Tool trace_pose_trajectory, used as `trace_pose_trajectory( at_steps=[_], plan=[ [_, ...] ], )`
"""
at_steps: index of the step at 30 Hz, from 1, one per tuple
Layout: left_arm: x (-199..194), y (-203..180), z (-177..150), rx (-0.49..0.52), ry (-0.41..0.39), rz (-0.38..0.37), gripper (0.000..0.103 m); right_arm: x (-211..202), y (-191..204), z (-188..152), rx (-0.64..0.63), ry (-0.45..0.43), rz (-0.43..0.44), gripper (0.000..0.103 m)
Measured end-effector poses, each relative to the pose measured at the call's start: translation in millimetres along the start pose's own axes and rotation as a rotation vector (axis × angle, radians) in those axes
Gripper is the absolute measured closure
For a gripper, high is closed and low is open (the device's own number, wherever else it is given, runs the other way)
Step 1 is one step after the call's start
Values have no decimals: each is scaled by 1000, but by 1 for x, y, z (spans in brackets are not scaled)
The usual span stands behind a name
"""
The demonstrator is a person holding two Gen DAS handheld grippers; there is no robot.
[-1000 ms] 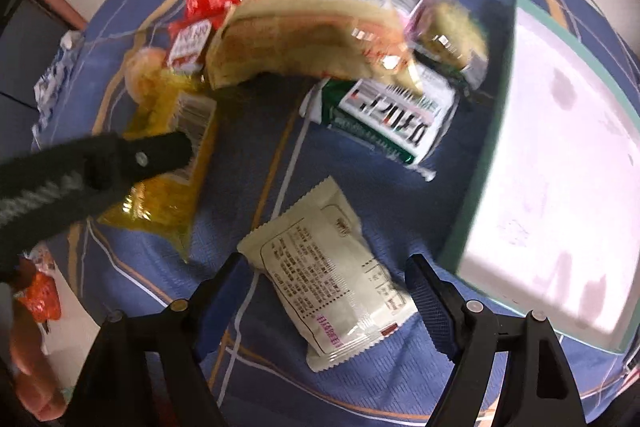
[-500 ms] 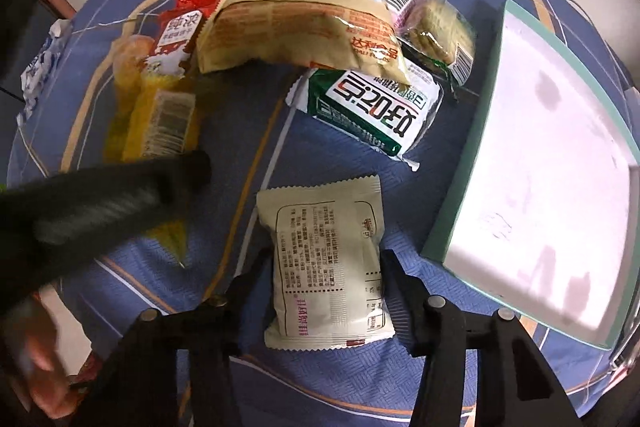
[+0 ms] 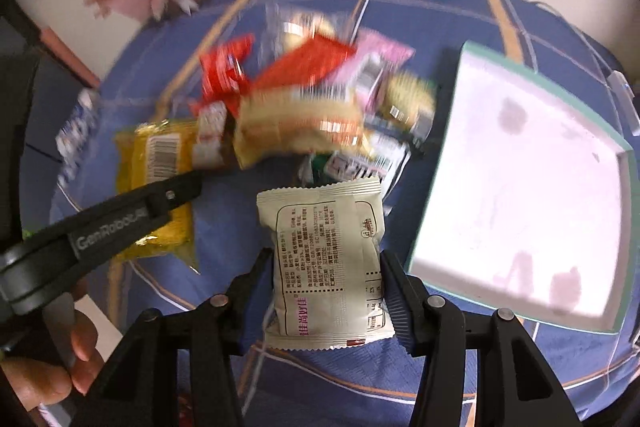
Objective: Organize snacks
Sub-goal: 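Carry both packets to the white tray and open both tools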
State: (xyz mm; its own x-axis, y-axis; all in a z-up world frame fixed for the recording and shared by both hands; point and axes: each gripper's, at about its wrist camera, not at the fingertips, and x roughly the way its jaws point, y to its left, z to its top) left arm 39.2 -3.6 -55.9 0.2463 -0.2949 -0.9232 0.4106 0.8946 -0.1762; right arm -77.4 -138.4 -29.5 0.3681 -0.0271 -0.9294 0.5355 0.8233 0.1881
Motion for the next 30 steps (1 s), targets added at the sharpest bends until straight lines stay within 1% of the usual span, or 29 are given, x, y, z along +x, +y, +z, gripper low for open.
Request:
trace_pose_trajectory(
  at_steps=[1,3,5,7,9,13,14,17,21,23,27,30],
  plan=[
    [-6,-1,1,-2,-25,0,61,-8,-3,1,9,-18,-4,48],
    [-14,-5,4,0,-42,-6,61,-20,-11,3,30,-46,-25,48],
    [-16,-12,1,13,-40,-27,61,-24,-25,4,64,-56,-44,48],
    [-17,-23,-1,46,-35,-47,61,-26,-46,5,125,-61,-67,48],
    [-20,-38,-5,94,-37,-59,61,-33,-75,7,212,-80,-116,48],
    [-24,-81,-14,211,-33,-116,61,-45,-137,1,380,-95,-261,48],
    [-24,-92,-14,231,-32,-123,61,-48,-151,-2,422,-94,-281,48],
    [-21,-129,-18,313,-31,-155,61,-56,-187,-11,516,-93,-300,48],
    [-11,-169,-21,390,-5,-201,61,-55,-212,-16,576,-99,-337,48],
    [-3,-184,-21,407,8,-225,61,-56,-221,-18,594,-110,-345,48],
    [14,-216,-22,433,19,-249,61,-55,-233,-16,611,-126,-354,48],
    [26,-235,-19,449,27,-272,61,-40,-244,-10,609,-131,-358,48]
  ],
)
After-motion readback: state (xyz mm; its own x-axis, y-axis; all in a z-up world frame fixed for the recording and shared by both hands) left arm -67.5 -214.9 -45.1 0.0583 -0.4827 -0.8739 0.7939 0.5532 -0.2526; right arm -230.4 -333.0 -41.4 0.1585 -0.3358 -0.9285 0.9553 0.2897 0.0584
